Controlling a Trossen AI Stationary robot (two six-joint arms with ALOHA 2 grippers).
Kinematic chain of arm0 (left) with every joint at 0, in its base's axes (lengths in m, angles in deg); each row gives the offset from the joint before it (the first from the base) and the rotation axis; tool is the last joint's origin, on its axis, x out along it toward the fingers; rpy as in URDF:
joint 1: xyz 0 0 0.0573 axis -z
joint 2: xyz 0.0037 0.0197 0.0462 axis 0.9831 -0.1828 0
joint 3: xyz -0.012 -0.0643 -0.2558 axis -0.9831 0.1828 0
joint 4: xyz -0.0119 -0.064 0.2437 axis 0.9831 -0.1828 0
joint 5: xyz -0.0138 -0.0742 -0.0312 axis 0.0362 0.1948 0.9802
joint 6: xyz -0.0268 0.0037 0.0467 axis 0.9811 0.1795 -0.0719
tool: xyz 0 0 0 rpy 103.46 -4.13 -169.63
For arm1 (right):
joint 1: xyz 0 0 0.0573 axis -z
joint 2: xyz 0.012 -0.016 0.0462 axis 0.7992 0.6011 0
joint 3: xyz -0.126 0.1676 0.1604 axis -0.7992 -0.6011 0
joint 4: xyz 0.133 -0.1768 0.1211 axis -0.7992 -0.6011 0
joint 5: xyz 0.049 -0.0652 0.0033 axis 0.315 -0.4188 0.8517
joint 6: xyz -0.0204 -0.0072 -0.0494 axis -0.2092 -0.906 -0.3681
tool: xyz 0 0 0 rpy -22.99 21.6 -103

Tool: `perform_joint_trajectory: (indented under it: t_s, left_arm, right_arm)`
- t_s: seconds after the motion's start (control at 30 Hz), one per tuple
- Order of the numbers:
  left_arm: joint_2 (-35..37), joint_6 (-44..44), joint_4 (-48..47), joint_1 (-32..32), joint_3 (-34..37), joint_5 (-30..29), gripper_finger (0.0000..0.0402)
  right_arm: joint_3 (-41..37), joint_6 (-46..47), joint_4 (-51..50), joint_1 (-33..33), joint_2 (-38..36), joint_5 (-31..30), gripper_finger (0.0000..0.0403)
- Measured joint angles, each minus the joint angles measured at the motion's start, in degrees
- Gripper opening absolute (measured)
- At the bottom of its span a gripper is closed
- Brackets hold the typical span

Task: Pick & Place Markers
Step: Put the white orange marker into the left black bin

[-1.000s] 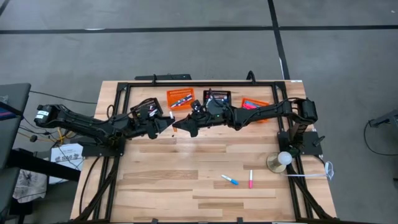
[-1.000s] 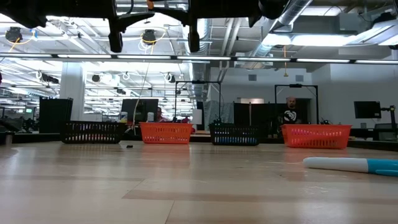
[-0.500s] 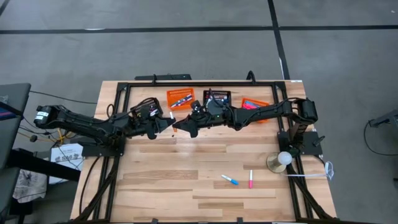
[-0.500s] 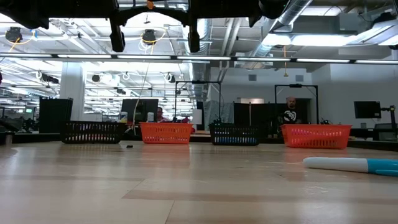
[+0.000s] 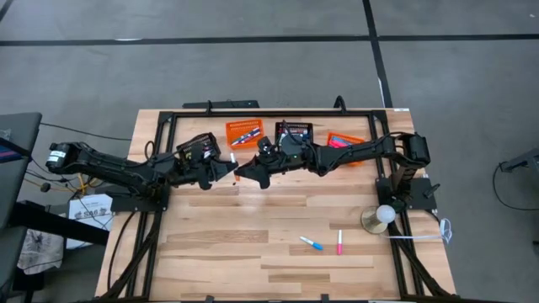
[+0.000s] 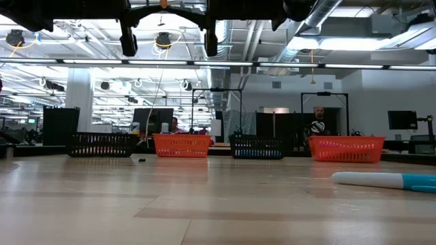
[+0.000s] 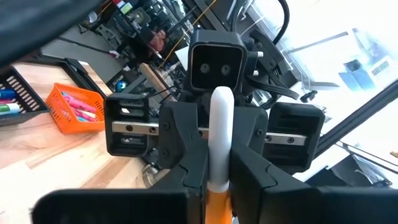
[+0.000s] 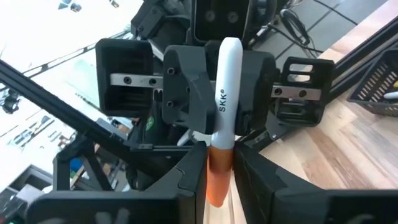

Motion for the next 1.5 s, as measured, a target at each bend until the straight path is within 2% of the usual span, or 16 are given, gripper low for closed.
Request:
perform_joint_trajectory:
  t_s: [0.17, 0.3, 0.47, 0.63, 0.9, 1.27, 1.5]
  left_arm:
    - [0.0, 0.1, -0.3, 0.0, 0.0, -0.1, 0.0042]
    - [0.0, 0.1, -0.4, 0.0, 0.0, -0.4, 0.0042]
    - [0.0, 0.0, -0.4, -0.1, 0.0, -0.8, 0.0042]
    - [0.0, -0.5, -0.6, -0.6, 0.0, -0.7, 0.0042]
    - [0.0, -0.6, -3.4, -2.6, 0.0, -0.6, 0.0042]
    - [0.0, -0.5, -14.2, -5.3, 0.0, -0.4, 0.0042]
    - [0.0, -2.9, -19.3, -7.5, 0.0, 0.4, 0.0042]
  right_arm:
    - [0.0, -1.2, 0.0, 0.1, 0.0, 1.1, 0.0088]
    - [0.0, -1.7, 0.1, 0.5, 0.0, 2.0, 0.0132]
    - [0.0, -2.7, -1.4, 1.7, 0.0, 6.1, 0.0195]
    - [0.0, -3.1, -4.6, 3.5, 0.0, 7.7, 0.0232]
    - [0.0, -4.8, -7.3, 5.4, 0.0, 7.6, 0.0240]
    - [0.0, -9.4, -7.2, 8.6, -0.1, 10.4, 0.0240]
    - [0.0, -15.9, -7.5, 9.4, -0.1, 11.2, 0.0240]
